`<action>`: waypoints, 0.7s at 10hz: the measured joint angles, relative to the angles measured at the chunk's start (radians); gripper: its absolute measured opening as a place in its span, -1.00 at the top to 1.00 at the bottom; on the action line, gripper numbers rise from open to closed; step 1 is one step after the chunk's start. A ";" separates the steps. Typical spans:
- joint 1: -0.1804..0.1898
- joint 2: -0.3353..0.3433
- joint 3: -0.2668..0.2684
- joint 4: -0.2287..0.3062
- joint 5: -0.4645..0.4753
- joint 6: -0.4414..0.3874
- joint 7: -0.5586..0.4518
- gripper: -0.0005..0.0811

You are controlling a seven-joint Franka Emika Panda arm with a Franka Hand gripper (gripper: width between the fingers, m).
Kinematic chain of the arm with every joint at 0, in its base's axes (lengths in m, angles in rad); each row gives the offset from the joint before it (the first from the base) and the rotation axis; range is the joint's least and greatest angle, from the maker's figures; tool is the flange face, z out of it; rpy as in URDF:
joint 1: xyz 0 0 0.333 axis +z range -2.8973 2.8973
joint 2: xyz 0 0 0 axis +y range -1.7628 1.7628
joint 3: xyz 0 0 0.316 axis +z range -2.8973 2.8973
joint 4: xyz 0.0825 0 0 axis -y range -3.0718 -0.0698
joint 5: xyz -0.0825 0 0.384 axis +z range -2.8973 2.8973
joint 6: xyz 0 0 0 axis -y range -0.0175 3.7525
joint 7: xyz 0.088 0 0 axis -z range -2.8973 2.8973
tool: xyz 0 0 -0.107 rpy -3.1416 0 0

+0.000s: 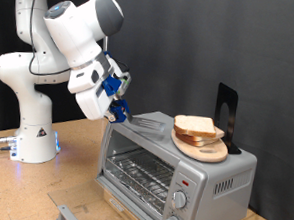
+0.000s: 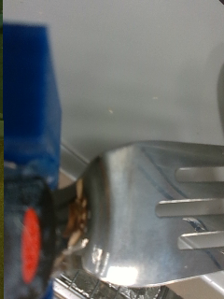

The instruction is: Make a piece of toast with the oven

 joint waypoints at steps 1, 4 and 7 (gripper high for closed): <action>0.000 0.010 0.008 0.006 0.010 0.007 0.001 0.08; 0.000 0.033 0.021 0.026 0.030 0.016 0.005 0.08; 0.000 0.043 0.023 0.038 0.044 0.017 -0.001 0.08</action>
